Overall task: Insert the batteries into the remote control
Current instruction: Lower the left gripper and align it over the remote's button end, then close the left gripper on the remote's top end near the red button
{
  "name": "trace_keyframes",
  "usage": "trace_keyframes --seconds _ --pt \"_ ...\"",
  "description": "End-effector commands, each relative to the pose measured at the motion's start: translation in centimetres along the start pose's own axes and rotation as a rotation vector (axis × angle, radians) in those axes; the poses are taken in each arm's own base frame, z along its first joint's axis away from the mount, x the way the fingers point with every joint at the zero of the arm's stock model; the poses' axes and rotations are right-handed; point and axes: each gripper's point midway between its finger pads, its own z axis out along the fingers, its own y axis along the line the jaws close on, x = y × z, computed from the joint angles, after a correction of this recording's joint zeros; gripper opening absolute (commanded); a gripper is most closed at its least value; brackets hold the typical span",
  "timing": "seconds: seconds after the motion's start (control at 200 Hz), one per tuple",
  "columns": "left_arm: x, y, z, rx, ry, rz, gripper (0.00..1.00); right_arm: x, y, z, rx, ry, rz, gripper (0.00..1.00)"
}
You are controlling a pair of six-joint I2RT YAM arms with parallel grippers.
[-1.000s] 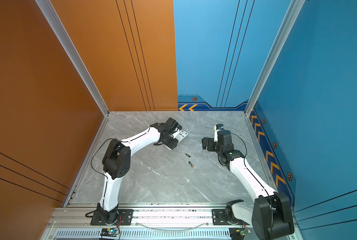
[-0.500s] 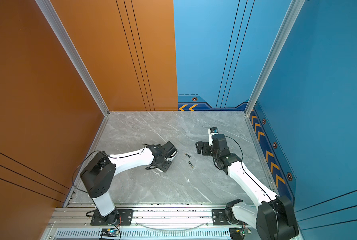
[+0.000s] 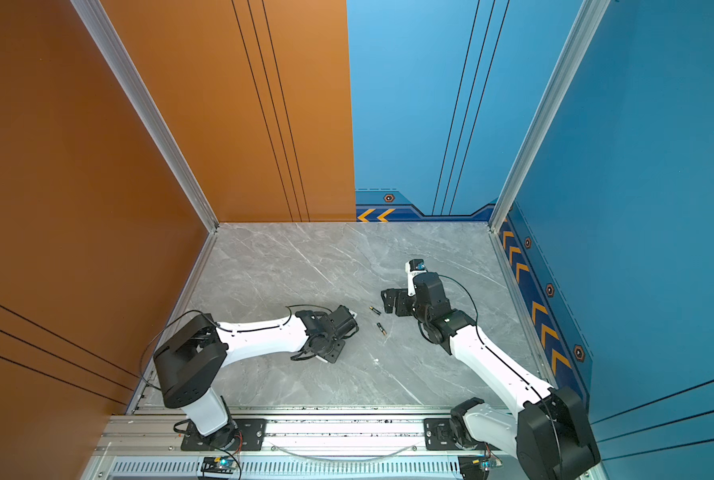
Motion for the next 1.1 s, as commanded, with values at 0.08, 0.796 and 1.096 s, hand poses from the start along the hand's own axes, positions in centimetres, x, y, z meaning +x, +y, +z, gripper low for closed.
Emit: trace_keyframes --seconds 0.08,0.796,1.096 --pt "2.4 0.2 0.6 0.004 0.06 -0.023 0.46 0.4 -0.4 0.1 0.022 -0.003 0.016 1.0" --pt "-5.7 0.5 -1.9 0.113 -0.031 -0.037 0.98 3.1 -0.7 -1.4 0.003 0.041 0.032 1.0" --pt "-9.1 0.4 -0.8 0.144 -0.034 -0.026 0.99 4.9 -1.1 -1.6 0.003 0.066 0.034 1.0"
